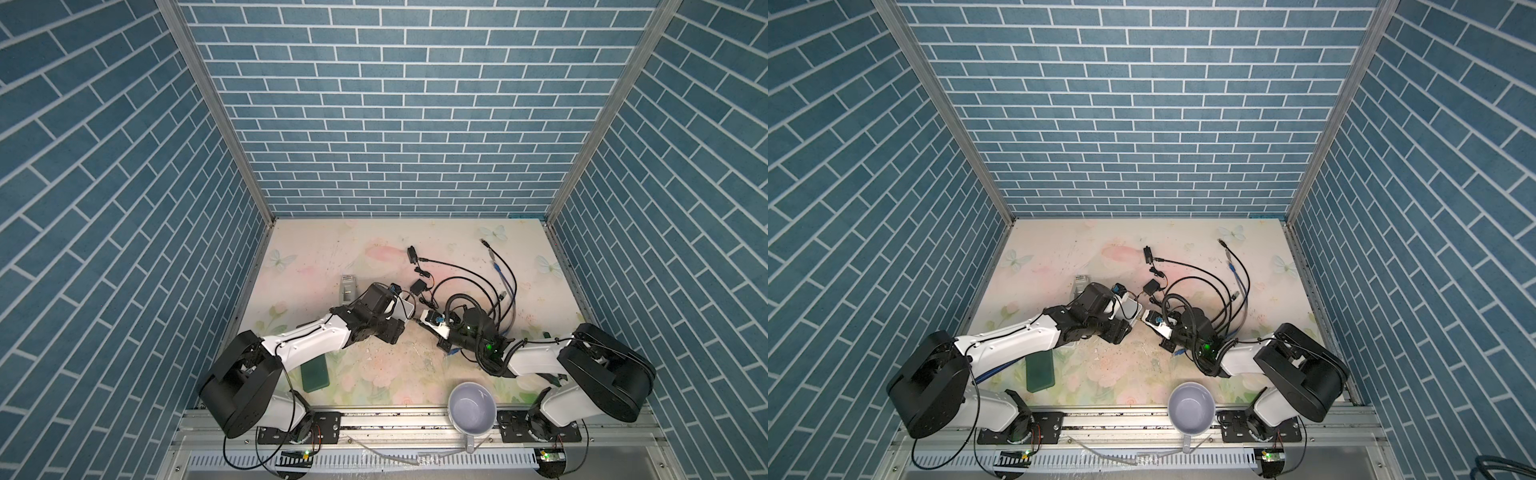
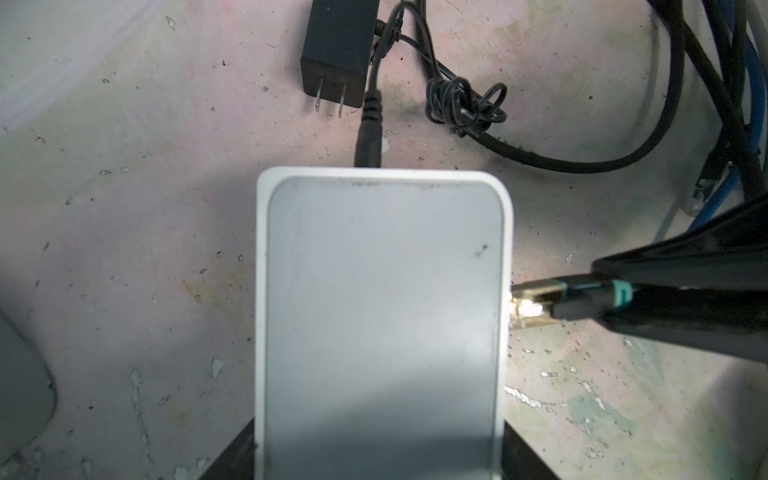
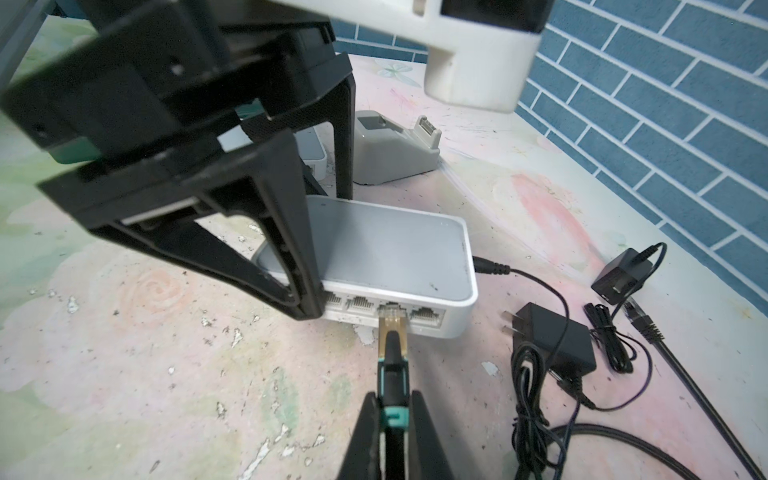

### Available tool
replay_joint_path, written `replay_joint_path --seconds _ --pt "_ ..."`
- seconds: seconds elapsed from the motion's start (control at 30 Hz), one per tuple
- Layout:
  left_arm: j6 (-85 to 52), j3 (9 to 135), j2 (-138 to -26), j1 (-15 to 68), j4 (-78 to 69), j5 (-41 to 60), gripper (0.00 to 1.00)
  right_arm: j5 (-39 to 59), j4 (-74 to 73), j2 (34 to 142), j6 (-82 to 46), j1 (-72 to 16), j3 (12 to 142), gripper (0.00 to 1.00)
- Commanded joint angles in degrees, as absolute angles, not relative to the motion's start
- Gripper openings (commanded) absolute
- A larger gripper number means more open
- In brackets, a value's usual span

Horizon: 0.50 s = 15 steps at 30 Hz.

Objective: Insert the plug into the switch port
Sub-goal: 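Press the teal-banded plug fully into the front port with the right gripper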

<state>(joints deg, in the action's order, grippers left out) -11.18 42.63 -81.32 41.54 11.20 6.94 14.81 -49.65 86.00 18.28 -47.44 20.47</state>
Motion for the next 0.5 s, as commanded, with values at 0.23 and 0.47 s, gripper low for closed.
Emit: replay_joint_path --seconds 0.23,0.47 --pt "-11.8 42.1 -80.5 41.3 9.7 7.3 0.51 12.9 -59.1 89.2 14.1 -47.3 23.6 0.00" --pt "-13.3 41.8 -80.7 41.4 8.4 7.1 0.51 12.9 -62.2 89.3 12.5 -47.4 24.6 0.00"
